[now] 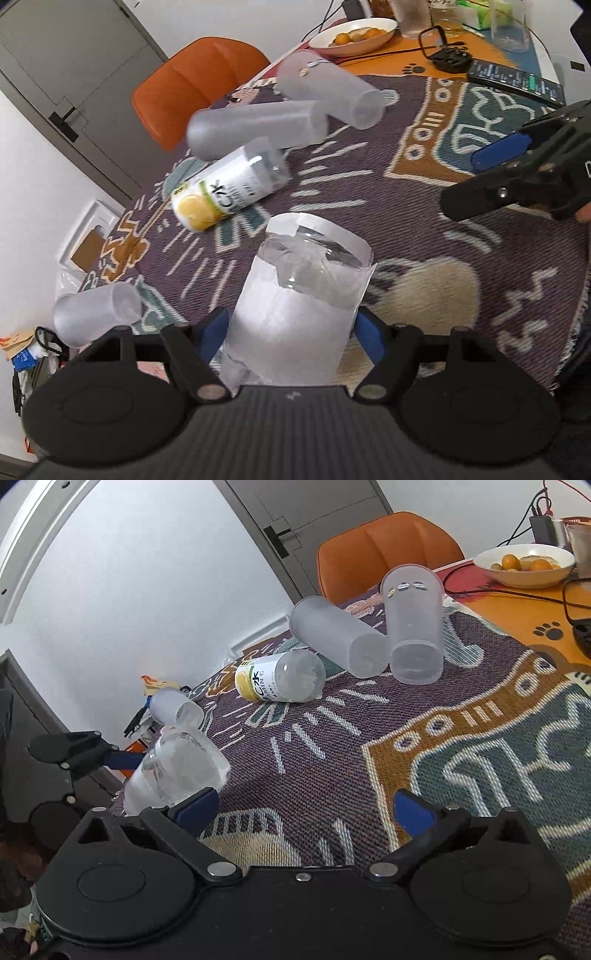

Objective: Flip cup upright
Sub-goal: 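Lift the clear cup with the left gripper toward the right tool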

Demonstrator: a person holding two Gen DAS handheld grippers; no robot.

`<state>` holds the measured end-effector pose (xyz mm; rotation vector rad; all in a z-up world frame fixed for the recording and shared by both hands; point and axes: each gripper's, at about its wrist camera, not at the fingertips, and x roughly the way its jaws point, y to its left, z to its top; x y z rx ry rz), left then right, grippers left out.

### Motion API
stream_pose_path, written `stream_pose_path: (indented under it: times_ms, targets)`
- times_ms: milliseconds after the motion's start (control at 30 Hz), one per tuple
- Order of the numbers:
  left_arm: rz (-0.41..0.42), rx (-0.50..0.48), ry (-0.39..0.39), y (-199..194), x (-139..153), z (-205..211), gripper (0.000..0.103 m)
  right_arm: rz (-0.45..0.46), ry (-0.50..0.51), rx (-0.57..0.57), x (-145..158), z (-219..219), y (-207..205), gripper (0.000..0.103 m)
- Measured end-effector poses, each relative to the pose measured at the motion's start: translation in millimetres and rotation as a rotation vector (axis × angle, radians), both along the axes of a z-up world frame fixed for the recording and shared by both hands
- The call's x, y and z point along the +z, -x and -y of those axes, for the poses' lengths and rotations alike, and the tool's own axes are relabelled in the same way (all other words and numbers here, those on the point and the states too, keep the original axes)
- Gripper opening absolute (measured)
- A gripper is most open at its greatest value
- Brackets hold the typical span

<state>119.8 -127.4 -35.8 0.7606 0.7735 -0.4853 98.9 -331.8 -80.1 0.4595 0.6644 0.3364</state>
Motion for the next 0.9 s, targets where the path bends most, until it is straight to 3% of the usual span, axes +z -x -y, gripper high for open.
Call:
stream_pose_path:
  times_ms: [333,500,700,900]
  targets:
    - [-0.027,-0.017,-0.017,18.7,-19.9,29.6,0.074,0.001,-0.035,-0.01,-7.8,20.0,20.0,0.103]
    - [0.022,-0.027,-0.084,22.3,-32.5,42.5,0.077,-0.016,-0.051,-0.032,-13.7,29.8,24.9,0.103]
    - [-0.001,0.013,-0.005,22.1,-16.9,34.5,0.088,-0.017,-0.065,-0.03,-13.3,29.8,22.9,0.103]
    - [0.007,0.067,0.099,29.5,7.9,15.8,0.089,-0.025,-0.095,0.0,-10.1,19.6,17.7,0.103]
